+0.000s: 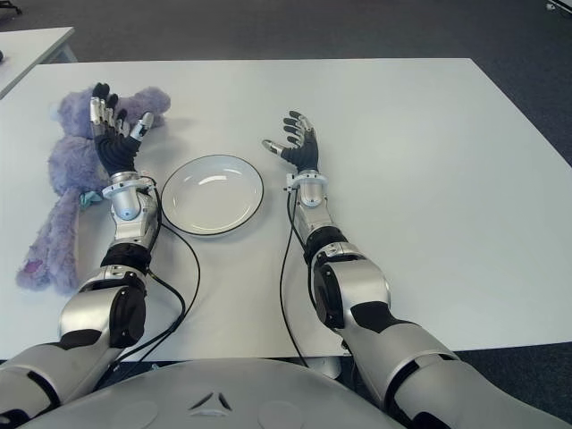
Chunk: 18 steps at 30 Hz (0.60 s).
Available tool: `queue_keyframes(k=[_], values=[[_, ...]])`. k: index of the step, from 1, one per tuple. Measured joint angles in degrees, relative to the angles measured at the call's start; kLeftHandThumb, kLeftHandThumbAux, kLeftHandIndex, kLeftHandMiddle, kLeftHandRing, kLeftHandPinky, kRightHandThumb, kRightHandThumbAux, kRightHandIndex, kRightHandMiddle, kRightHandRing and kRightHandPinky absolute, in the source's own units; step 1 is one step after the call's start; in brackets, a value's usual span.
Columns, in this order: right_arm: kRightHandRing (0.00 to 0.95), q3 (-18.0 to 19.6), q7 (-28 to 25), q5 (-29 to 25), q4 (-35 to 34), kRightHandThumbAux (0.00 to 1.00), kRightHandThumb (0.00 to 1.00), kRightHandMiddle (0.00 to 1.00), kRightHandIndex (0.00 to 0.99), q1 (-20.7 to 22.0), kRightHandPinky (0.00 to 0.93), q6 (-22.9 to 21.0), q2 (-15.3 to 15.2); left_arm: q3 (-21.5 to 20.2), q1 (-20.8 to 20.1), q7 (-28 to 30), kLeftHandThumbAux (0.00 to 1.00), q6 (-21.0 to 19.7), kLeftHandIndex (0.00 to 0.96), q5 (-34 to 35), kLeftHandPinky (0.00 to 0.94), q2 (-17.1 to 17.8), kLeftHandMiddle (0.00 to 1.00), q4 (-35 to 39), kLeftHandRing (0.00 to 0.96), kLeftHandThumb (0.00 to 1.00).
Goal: Put the doll into the plate.
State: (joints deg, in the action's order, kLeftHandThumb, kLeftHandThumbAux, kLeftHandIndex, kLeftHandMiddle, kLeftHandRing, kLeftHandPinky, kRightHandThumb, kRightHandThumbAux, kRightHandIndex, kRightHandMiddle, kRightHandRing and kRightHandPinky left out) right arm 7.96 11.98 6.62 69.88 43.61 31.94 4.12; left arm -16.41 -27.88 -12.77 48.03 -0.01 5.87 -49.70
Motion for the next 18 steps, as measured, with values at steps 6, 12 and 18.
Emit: queue_keyframes(k=[6, 12, 18], values=[[0.234, 0.0, 0.0, 0.0, -0.22, 0.964, 0.111, 0.249, 0.163, -0.04, 0.231, 0.11, 0.0, 0.67, 2.38, -1.2, 0.757, 2.53, 0.037, -0.29, 0.071, -1.01, 0.047, 5.25, 0.039, 0.032], [0.23, 0.0, -0.01, -0.01, -0.36, 0.955, 0.115, 0.246, 0.163, -0.05, 0.219, 0.31, 0.0, 1.57, 4.42, -2.1, 0.757, 4.4, 0.031, -0.68, 0.056, -1.97, 0.045, 9.72, 0.035, 0.015], [0.222, -0.01, -0.03, -0.01, -0.48, 0.957, 0.111, 0.242, 0.156, -0.05, 0.214, 0.6, 0.0, 1.96, 6.16, -3.02, 0.765, 5.3, 0.034, -1.25, 0.061, -2.77, 0.046, 13.43, 0.035, 0.012]])
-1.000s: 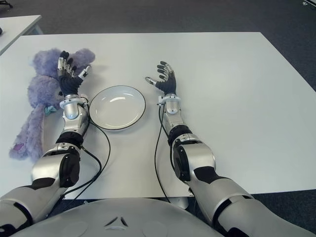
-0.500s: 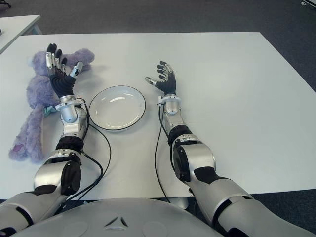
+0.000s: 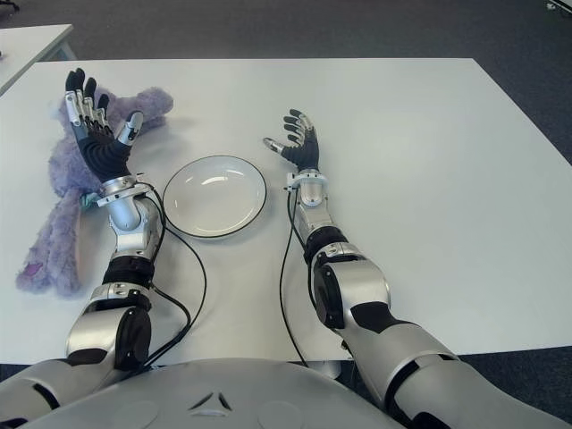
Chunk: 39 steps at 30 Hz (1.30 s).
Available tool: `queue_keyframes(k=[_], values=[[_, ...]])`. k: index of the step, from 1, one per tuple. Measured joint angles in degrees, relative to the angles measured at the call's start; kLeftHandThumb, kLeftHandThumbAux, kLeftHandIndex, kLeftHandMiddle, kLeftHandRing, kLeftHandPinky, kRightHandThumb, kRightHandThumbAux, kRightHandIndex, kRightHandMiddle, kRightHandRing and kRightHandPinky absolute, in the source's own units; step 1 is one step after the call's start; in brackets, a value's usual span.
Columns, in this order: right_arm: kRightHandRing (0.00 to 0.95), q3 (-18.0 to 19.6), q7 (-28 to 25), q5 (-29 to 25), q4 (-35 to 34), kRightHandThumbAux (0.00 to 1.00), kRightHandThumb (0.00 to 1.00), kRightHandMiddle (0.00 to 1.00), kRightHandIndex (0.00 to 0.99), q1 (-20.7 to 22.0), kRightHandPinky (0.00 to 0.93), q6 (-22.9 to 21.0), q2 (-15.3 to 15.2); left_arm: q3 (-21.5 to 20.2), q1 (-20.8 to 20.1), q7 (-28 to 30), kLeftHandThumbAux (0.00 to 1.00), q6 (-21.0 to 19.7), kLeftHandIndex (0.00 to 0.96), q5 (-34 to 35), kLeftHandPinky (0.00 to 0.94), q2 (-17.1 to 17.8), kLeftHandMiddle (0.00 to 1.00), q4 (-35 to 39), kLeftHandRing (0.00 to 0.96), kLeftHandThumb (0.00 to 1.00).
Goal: Put the doll into the plate.
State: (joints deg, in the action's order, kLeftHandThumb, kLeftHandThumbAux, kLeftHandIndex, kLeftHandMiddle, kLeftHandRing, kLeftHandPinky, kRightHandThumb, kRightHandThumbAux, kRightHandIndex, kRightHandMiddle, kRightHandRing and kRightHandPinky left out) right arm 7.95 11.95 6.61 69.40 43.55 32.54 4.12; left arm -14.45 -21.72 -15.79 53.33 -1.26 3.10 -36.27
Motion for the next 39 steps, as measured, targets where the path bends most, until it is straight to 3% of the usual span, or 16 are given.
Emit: queue_keyframes(k=[10, 18, 26, 39], values=[[0.233, -0.02, -0.04, -0.03, -0.28, 0.968, 0.107, 0.251, 0.165, 0.08, 0.231, 0.0, 0.01, 0.76, 5.07, -1.91, 0.78, -0.23, 0.05, -1.14, 0.062, -2.17, 0.061, 9.72, 0.045, 0.075], [0.236, -0.1, -0.04, -0.01, -0.33, 0.972, 0.116, 0.251, 0.161, 0.12, 0.234, 0.01, 0.02, 2.93, 9.06, -3.36, 0.748, -2.99, 0.056, -4.2, 0.045, -3.44, 0.063, 16.78, 0.043, 0.127], [0.228, -0.12, -0.08, -0.05, -0.33, 0.97, 0.146, 0.249, 0.165, 0.11, 0.213, 0.01, 0.03, 4.39, 11.59, -4.95, 0.726, -7.2, 0.056, -7.72, 0.048, -3.49, 0.058, 22.05, 0.035, 0.162], [0.212, -0.12, -0.1, -0.1, -0.3, 0.954, 0.122, 0.237, 0.155, -0.25, 0.211, -0.01, 0.05, 3.39, 15.39, -5.23, 0.693, -18.73, 0.052, -10.24, 0.049, -3.18, 0.054, 30.19, 0.035, 0.087]])
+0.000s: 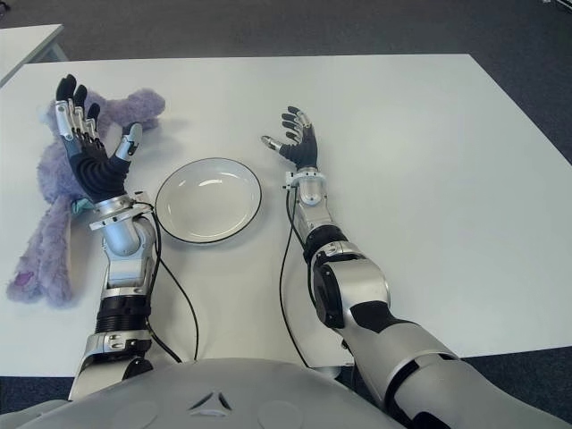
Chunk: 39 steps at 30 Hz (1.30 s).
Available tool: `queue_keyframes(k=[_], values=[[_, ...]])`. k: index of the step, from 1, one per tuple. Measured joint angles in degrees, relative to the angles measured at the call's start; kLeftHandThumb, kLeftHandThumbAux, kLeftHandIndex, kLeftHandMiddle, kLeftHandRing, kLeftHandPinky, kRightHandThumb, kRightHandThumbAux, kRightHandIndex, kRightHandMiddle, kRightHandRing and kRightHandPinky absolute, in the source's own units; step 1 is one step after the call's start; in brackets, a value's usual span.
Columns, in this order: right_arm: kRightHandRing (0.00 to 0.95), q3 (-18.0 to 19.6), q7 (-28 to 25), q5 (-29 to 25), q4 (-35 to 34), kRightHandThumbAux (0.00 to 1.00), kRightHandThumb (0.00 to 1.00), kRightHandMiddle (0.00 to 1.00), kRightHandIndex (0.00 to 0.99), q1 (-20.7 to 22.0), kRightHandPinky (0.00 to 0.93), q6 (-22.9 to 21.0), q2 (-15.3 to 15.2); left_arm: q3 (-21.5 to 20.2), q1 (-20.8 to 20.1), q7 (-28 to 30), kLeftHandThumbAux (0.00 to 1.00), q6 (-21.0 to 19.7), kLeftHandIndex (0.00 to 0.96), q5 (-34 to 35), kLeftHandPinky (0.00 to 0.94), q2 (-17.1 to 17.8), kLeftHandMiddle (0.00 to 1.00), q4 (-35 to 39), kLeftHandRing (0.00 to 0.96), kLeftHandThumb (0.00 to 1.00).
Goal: Put the doll into the plate.
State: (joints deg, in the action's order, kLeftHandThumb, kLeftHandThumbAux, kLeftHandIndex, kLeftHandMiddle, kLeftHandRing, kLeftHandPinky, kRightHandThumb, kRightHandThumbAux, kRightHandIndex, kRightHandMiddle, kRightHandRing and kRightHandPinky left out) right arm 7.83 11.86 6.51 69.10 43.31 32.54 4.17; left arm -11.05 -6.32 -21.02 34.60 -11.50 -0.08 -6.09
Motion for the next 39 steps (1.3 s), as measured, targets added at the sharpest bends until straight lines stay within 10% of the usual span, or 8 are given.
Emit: queue_keyframes(k=[20, 39], values=[[0.206, 0.11, -0.5, -0.13, 0.41, 0.957, 0.127, 0.227, 0.147, -0.06, 0.21, -0.01, 0.03, -8.33, 8.79, 0.55, 0.642, -12.96, 0.062, -1.02, 0.022, 8.92, 0.062, 3.34, 0.037, 0.014], [0.204, 0.23, -0.32, -0.01, 1.63, 0.95, 0.094, 0.22, 0.144, -0.23, 0.212, -0.07, 0.02, -12.05, 16.26, 0.14, 0.623, -13.79, 0.056, -3.28, 0.0, 18.69, 0.058, 0.81, 0.035, 0.006]])
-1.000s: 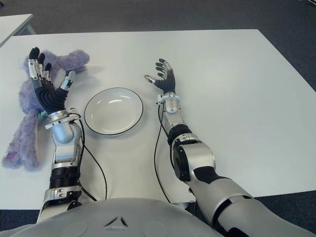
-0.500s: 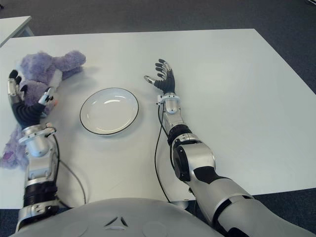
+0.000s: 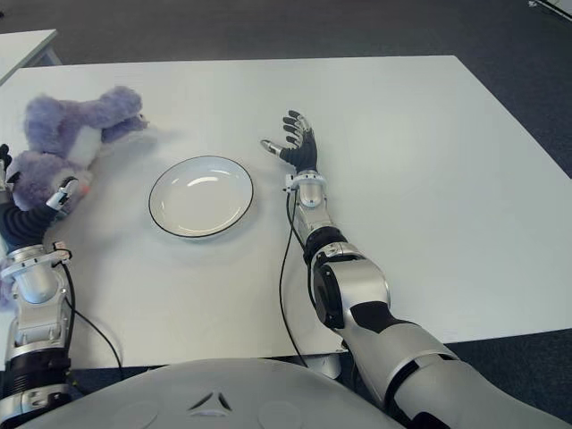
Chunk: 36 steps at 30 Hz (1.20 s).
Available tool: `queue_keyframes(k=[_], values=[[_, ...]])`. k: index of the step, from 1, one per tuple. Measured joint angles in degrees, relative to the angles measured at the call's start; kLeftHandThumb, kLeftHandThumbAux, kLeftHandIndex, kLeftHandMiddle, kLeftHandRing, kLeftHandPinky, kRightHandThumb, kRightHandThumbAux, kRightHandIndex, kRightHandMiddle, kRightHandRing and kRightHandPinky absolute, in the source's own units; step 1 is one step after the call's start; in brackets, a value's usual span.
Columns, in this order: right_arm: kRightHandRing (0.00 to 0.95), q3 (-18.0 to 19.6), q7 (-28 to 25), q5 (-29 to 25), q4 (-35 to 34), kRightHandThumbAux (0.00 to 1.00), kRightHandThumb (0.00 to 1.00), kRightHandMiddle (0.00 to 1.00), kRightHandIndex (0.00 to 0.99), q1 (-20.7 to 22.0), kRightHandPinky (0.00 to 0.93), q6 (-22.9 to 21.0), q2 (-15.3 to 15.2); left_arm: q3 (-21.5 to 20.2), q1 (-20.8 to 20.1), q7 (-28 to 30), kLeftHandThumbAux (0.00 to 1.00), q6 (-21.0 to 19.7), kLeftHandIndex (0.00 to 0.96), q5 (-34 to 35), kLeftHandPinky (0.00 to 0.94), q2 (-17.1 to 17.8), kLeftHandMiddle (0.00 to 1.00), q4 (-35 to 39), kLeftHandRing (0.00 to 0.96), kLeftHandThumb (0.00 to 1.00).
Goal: Put the doll into the plate.
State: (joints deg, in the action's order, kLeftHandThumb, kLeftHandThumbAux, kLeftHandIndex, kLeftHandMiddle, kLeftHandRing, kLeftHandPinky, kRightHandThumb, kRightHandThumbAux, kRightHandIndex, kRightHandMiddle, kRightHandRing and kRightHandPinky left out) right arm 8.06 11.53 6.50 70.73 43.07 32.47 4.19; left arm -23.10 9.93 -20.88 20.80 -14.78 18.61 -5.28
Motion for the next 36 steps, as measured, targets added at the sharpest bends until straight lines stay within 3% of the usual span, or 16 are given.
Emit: queue_keyframes(k=[16, 36], values=[[0.213, 0.63, -0.44, -0.02, 0.21, 0.956, 0.13, 0.232, 0.152, -0.21, 0.218, -0.01, 0.0, -1.14, 2.81, -0.38, 0.636, -4.45, 0.04, -0.57, 0.002, 0.87, 0.059, 2.95, 0.037, 0.011], [0.201, 0.94, -1.67, -0.03, 0.18, 0.952, 0.097, 0.222, 0.147, -0.19, 0.208, -0.01, 0.01, -1.1, 2.71, -0.38, 0.606, -6.1, 0.04, -0.66, 0.0, 0.97, 0.056, 2.53, 0.034, 0.023]])
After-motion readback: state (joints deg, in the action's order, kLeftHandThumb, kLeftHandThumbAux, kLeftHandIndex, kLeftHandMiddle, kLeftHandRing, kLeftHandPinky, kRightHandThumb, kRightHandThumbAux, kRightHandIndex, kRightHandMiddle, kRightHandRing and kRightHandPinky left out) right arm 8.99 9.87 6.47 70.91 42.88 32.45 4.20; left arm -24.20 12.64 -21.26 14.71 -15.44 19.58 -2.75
